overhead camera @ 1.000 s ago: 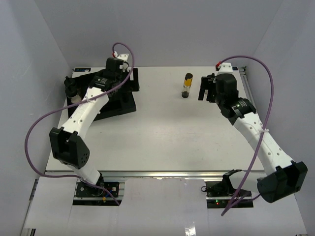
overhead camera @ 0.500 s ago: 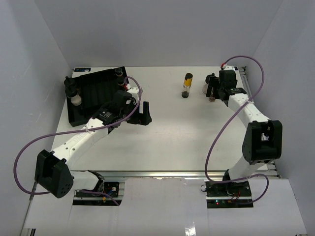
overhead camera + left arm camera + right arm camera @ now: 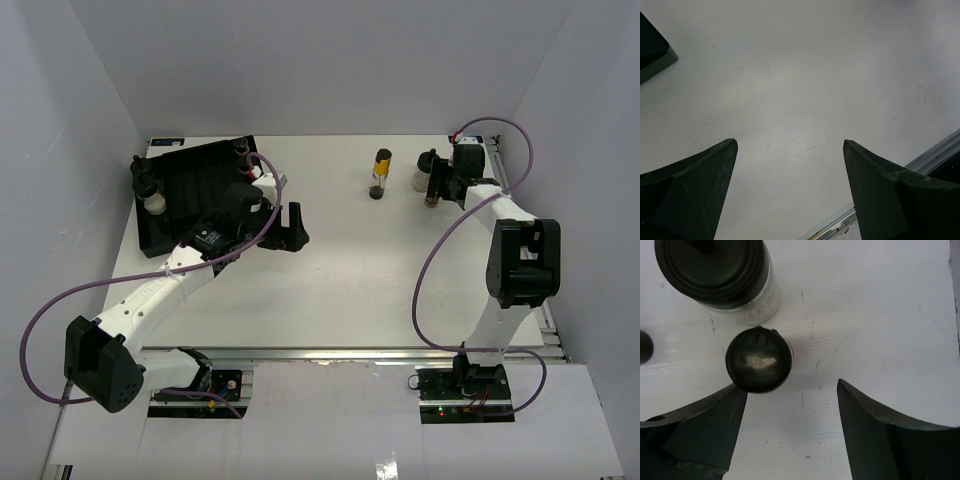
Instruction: Organize the condiment bottles
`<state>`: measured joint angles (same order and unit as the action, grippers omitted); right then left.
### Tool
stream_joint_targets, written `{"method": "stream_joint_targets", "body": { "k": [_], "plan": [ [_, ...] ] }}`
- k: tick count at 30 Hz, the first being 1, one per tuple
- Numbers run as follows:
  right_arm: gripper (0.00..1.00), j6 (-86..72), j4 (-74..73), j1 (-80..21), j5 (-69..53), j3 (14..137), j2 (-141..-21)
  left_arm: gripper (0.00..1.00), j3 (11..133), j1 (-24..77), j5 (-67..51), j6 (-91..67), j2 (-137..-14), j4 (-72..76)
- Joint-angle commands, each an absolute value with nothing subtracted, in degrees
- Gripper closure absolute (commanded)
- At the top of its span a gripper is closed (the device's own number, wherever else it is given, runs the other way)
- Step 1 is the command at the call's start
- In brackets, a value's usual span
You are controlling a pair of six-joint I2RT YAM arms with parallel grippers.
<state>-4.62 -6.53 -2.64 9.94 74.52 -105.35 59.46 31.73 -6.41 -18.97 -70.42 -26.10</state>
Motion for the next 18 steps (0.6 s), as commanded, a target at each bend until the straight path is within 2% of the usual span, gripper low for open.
{"method": "stream_joint_targets", "body": {
  "k": [1, 7, 18],
  "plan": [
    [0.24, -2.24, -2.4, -2.64, 7.51, 80.63, -108.63, 0.02, 60.01, 31.82, -4.11, -18.6, -68.34, -25.94],
    [0.28, -1.93, -3.23, -2.64, 6.5, 84.84, -111.55, 0.02, 60.38, 31.83, -1.83, -17.75, -68.5, -26.26],
    [0.63, -2.44, -6.36, -2.99, 7.27, 81.78, -108.07, 0.02, 60.62, 31.82, 2.71, -17.11, -68.64, -26.6]
  ]
}}
